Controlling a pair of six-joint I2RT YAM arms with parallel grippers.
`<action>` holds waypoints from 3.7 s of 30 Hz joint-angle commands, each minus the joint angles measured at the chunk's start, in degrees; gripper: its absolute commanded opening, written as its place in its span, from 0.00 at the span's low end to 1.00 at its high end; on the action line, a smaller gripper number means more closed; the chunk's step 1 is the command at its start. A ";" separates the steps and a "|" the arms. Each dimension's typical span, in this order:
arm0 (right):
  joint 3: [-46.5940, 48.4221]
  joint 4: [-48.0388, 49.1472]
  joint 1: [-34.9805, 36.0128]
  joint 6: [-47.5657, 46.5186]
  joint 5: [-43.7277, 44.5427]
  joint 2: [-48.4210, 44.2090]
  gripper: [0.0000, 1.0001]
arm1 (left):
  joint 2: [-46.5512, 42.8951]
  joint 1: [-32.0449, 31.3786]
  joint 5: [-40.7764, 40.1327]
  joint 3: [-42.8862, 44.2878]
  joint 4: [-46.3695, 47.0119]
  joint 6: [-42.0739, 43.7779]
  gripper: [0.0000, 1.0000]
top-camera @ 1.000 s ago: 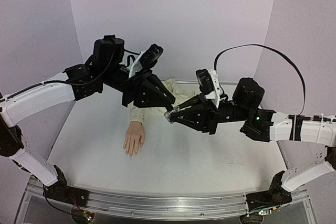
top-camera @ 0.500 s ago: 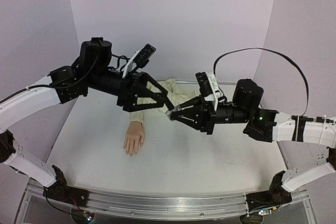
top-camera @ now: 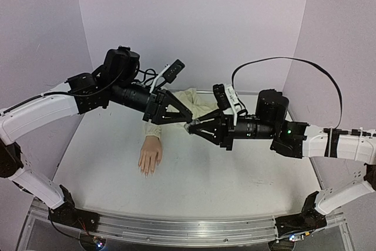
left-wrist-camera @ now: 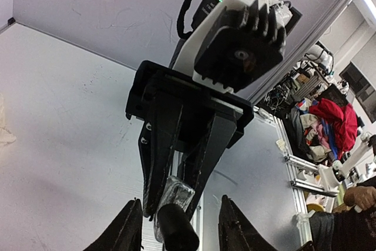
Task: Paint the nails
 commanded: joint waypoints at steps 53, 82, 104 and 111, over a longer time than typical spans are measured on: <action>-5.10 -10.96 -0.21 -2.75 35.42 -8.73 0.98 | -2.28 15.53 -47.62 -7.96 -18.34 -15.83 0.00; -9.05 -11.58 -0.22 -3.13 45.41 -15.97 0.98 | 10.49 22.36 -66.81 -26.53 -8.20 -31.21 0.16; 3.18 -33.08 -0.21 -3.11 73.93 -27.17 0.98 | -28.92 22.37 -60.42 -16.92 -6.54 -12.38 0.99; 3.99 -33.09 -0.24 -2.56 73.96 -29.75 0.98 | -38.34 22.37 -56.78 -18.74 -1.54 -8.35 0.99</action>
